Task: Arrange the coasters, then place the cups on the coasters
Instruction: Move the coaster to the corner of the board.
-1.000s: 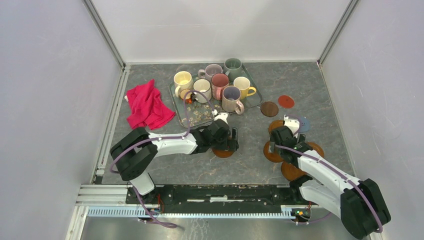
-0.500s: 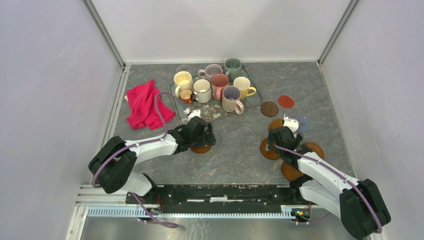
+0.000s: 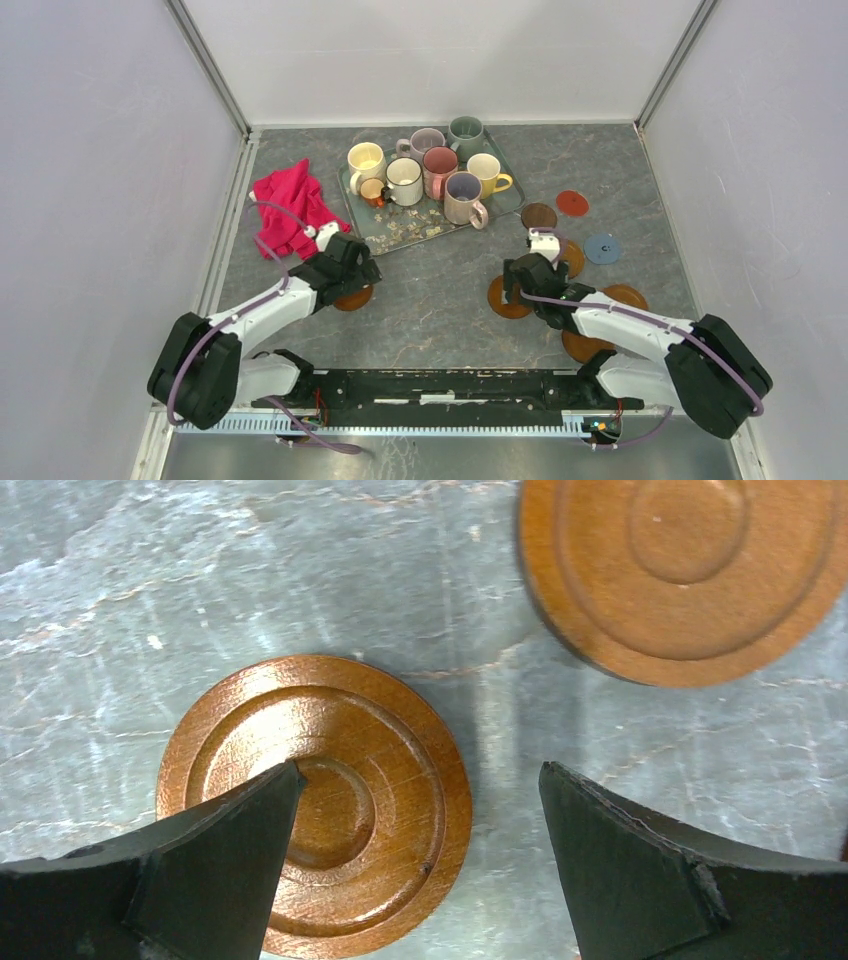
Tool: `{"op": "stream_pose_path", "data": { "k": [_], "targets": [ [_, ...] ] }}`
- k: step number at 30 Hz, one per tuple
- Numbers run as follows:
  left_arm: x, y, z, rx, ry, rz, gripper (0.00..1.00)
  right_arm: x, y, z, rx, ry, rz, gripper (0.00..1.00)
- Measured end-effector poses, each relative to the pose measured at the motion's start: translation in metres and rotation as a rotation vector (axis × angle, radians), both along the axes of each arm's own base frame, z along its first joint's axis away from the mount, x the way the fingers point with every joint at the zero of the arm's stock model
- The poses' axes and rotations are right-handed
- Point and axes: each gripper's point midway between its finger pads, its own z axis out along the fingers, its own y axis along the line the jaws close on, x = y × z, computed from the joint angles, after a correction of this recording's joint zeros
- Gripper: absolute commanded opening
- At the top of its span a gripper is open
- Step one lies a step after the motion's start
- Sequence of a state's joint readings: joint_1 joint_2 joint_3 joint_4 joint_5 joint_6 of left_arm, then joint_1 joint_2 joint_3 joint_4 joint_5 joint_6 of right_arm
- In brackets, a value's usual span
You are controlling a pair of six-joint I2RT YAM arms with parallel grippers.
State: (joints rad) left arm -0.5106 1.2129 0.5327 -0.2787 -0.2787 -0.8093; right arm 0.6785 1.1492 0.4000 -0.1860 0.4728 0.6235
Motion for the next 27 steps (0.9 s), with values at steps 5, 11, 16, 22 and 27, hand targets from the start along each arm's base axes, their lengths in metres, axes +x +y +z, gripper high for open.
{"op": "stream_pose_path", "data": {
  "k": [5,11,16,22,27],
  "targets": [
    [0.0,0.039,-0.002,0.033,0.024,0.129,1.0,0.002,0.022,0.0,0.003,0.008,0.061,0.98],
    [-0.004,0.087,-0.003,0.046,0.052,0.303,1.0,0.003,0.043,0.0,0.012,0.016,0.141,0.98],
    [-0.008,0.125,-0.003,0.023,0.066,0.457,1.0,0.004,0.054,0.001,0.01,0.019,0.198,0.98],
    [-0.008,0.162,-0.003,-0.011,0.076,0.615,1.0,0.008,0.07,0.0,0.018,0.016,0.266,0.98],
    [-0.004,0.181,-0.002,-0.025,0.09,0.678,1.0,0.01,0.082,0.0,0.027,0.01,0.3,0.98]
  ]
}}
